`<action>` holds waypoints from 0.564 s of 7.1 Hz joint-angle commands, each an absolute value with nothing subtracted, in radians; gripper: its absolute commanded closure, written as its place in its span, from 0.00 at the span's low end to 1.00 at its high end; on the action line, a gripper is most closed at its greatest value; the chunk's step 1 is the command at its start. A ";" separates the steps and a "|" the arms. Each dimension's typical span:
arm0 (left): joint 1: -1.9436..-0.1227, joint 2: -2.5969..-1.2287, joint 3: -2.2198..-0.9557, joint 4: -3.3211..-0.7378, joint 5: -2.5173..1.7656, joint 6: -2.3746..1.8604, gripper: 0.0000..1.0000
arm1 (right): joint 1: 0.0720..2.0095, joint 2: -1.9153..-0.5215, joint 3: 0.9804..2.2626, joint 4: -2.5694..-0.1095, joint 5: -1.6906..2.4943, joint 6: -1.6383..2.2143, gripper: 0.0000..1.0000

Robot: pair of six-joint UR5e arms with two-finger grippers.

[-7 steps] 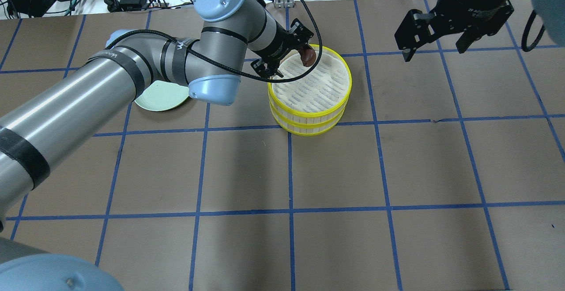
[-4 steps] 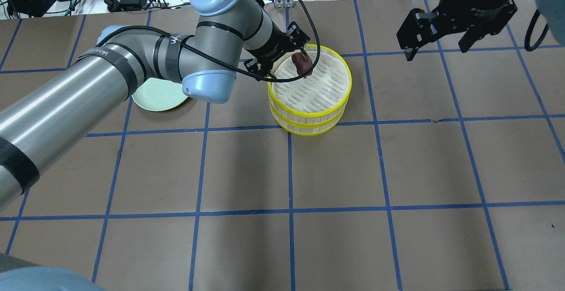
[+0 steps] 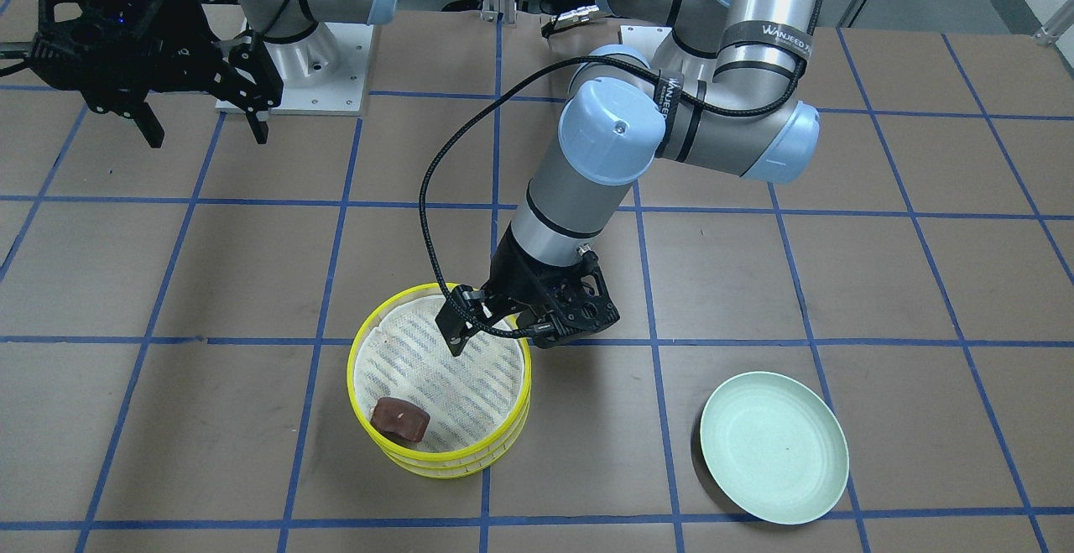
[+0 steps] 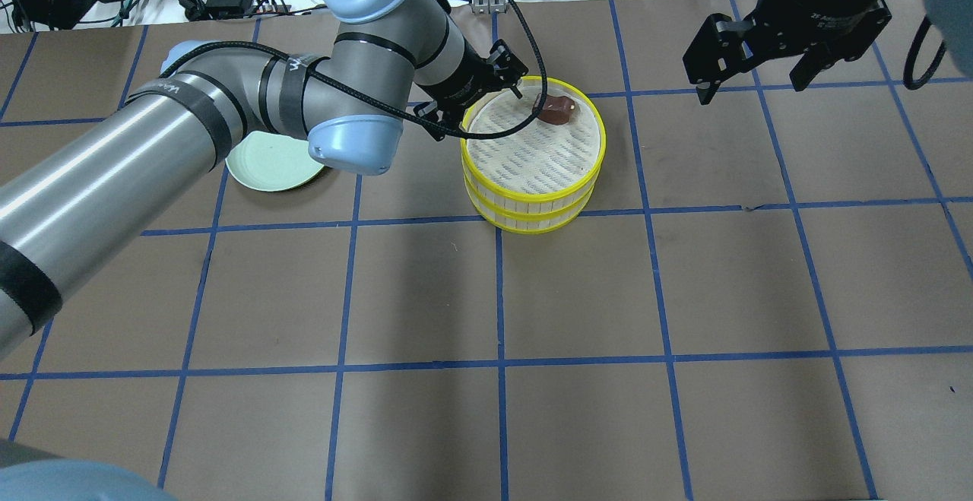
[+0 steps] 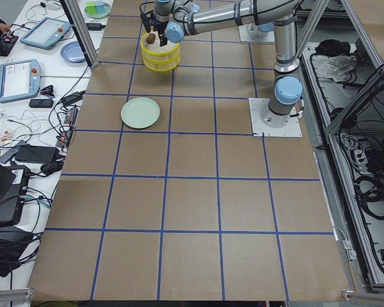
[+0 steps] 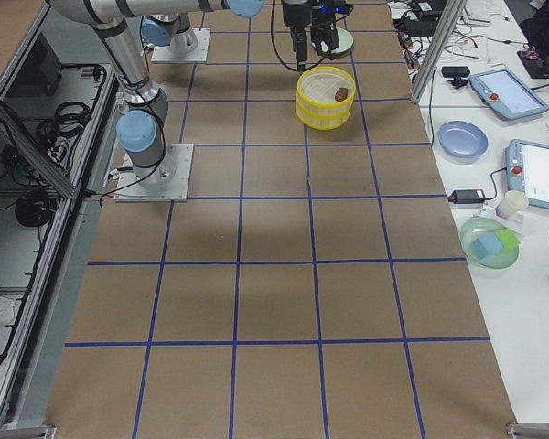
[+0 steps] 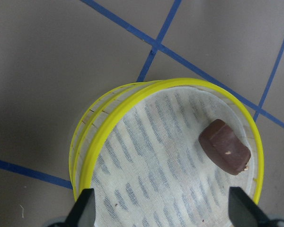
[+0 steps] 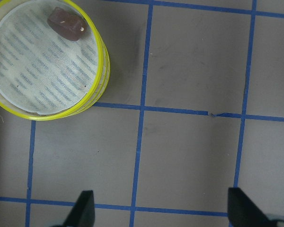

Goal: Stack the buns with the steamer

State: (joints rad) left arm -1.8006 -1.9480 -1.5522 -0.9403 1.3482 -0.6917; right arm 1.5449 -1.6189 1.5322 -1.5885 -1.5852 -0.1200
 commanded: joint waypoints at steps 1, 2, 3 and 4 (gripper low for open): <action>-1.699 -1.873 -1.500 -1.092 1.422 -0.428 0.00 | 1.549 -1.621 1.531 -1.586 -1.586 -0.118 0.00; -1.646 -1.824 -1.499 -1.161 1.451 -0.297 0.00 | 1.549 -1.621 1.531 -1.586 -1.591 -0.120 0.00; -1.596 -1.783 -1.500 -1.246 1.527 -0.202 0.00 | 1.549 -1.621 1.529 -1.586 -1.588 -0.118 0.00; -1.559 -1.741 -1.502 -1.332 1.642 -0.116 0.00 | 1.548 -1.621 1.526 -1.591 -1.588 -0.118 0.00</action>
State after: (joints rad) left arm -1.6084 -1.7906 -1.5014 -1.2353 1.5322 -0.2253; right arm 1.5489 -1.6214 1.5289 -1.5872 -1.5882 -0.1185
